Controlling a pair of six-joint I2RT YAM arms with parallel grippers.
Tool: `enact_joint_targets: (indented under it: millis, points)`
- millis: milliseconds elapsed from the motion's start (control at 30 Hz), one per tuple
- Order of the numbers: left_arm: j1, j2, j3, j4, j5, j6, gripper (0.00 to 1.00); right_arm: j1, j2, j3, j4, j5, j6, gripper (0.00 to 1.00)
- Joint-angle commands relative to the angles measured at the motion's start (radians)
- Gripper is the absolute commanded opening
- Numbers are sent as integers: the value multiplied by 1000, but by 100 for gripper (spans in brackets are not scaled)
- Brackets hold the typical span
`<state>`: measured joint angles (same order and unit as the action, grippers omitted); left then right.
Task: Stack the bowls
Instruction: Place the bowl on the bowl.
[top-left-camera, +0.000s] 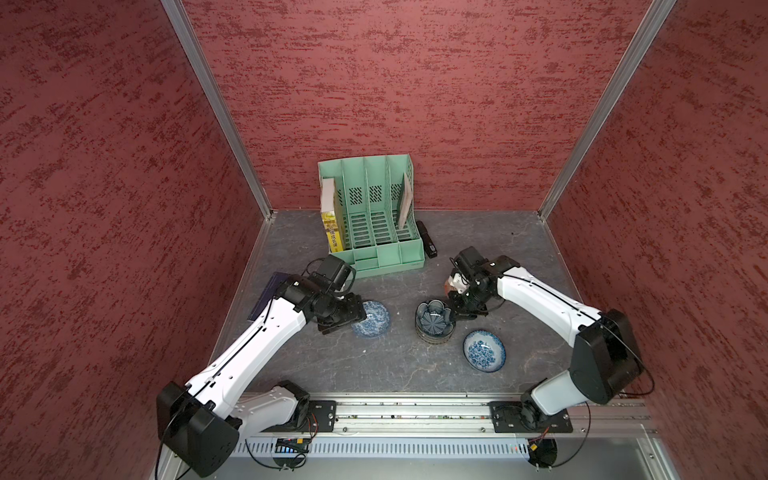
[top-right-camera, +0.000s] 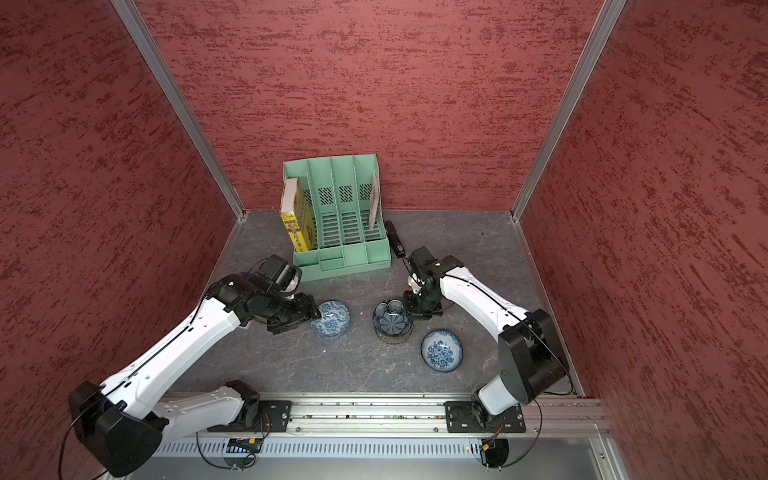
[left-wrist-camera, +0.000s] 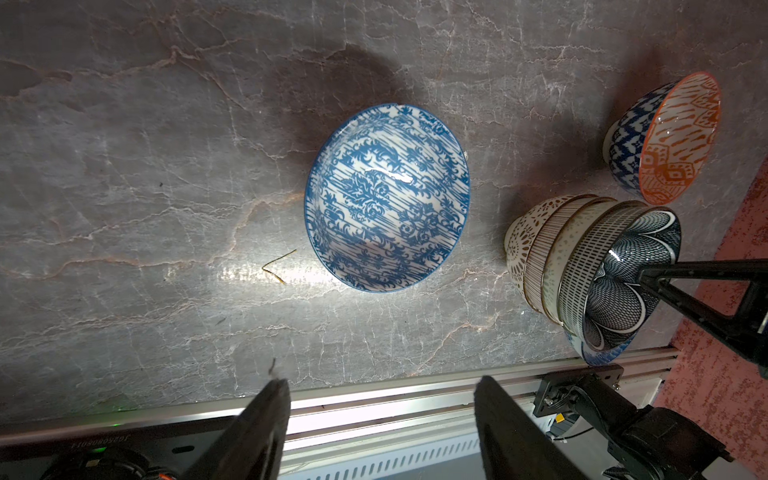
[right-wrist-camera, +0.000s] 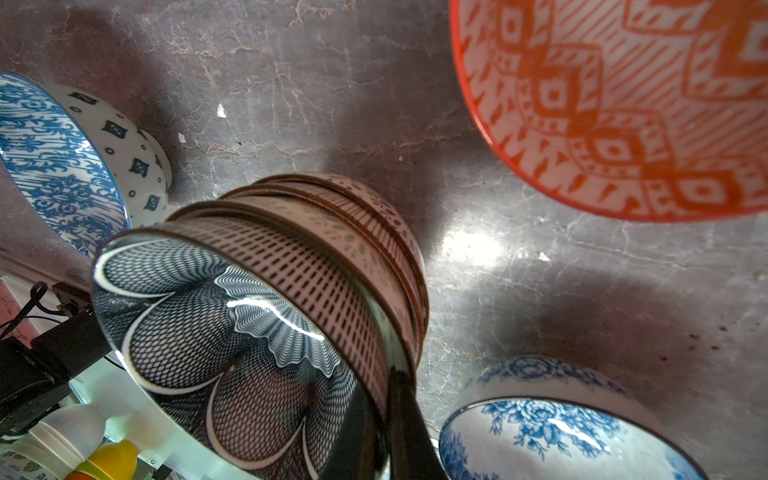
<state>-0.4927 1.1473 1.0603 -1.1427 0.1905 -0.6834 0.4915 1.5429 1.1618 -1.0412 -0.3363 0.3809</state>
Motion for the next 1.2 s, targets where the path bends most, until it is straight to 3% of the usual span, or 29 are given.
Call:
enact_joint_targets:
  millis: [0,100,200,1167]
  points:
    - [8,8,-2,18,11,1,73,-6,-12,-12,37,9,-4,1]
    - [8,8,0,18,12,2,73,-6,-12,-13,35,7,-4,11]
    - [8,9,3,16,11,1,73,-6,-12,-14,34,7,-5,15]
    - [8,12,7,6,4,9,73,-6,-40,-9,-2,32,-6,24]
